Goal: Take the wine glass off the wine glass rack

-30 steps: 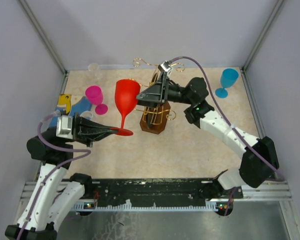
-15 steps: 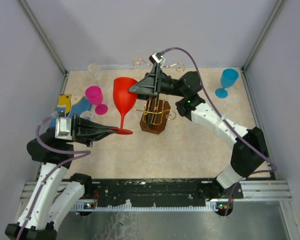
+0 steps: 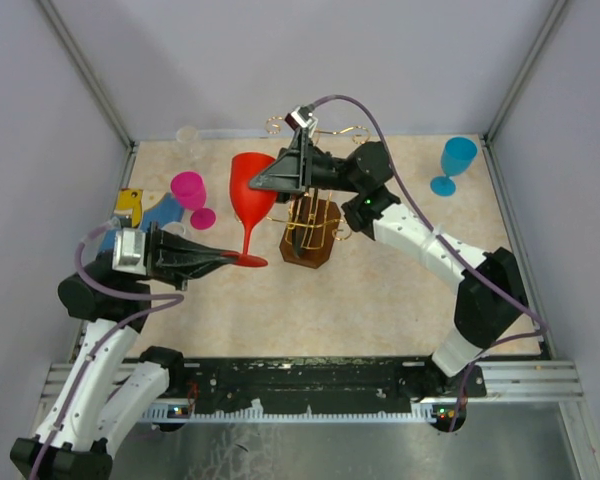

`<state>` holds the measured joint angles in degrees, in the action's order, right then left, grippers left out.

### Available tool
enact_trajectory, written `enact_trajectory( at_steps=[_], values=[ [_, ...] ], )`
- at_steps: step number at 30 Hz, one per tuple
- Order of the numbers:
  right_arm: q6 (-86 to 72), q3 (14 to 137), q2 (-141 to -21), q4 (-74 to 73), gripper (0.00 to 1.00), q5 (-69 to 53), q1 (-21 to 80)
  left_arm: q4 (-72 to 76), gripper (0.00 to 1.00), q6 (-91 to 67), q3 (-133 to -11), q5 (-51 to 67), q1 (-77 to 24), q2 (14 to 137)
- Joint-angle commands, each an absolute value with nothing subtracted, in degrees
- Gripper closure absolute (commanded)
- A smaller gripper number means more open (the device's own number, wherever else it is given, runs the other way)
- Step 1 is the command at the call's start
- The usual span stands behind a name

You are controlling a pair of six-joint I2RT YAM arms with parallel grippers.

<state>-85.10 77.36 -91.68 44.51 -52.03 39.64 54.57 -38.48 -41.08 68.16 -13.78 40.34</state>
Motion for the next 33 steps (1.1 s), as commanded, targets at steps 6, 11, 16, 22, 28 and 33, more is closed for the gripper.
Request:
enact_trajectory(
  at_steps=[6, 11, 16, 22, 28, 33],
  values=[
    [-87.30, 82.09, -92.80, 52.37, 0.28, -53.21, 40.78, 52.05, 0.95, -40.50, -40.93, 69.33, -14.24, 40.34],
    [-86.76, 81.93, -92.41, 52.14, 0.33, -53.50, 40.72, 50.94, 0.35, -40.69, -41.28, 69.38, -14.24, 39.86],
    [-84.34, 78.80, -88.66, 49.80, 0.36, -54.17, 37.24, 44.22, 0.00, -36.00, -43.59, 68.15, -14.24, 36.70],
    [-66.51, 74.10, -74.87, 23.71, 0.35, -53.75, 26.27, 27.19, 0.00, -23.36, -47.40, 63.19, -14.24, 31.40],
    [-44.86, 76.41, -62.82, -9.96, 0.34, -50.55, 9.12, 23.65, 0.00, -20.74, -48.57, 60.33, -14.24, 29.86],
    [-33.36, 77.96, -58.77, -26.17, 0.34, -40.81, -1.29, 22.55, 0.00, -19.95, -48.81, 60.15, -14.23, 30.06]
  ],
)
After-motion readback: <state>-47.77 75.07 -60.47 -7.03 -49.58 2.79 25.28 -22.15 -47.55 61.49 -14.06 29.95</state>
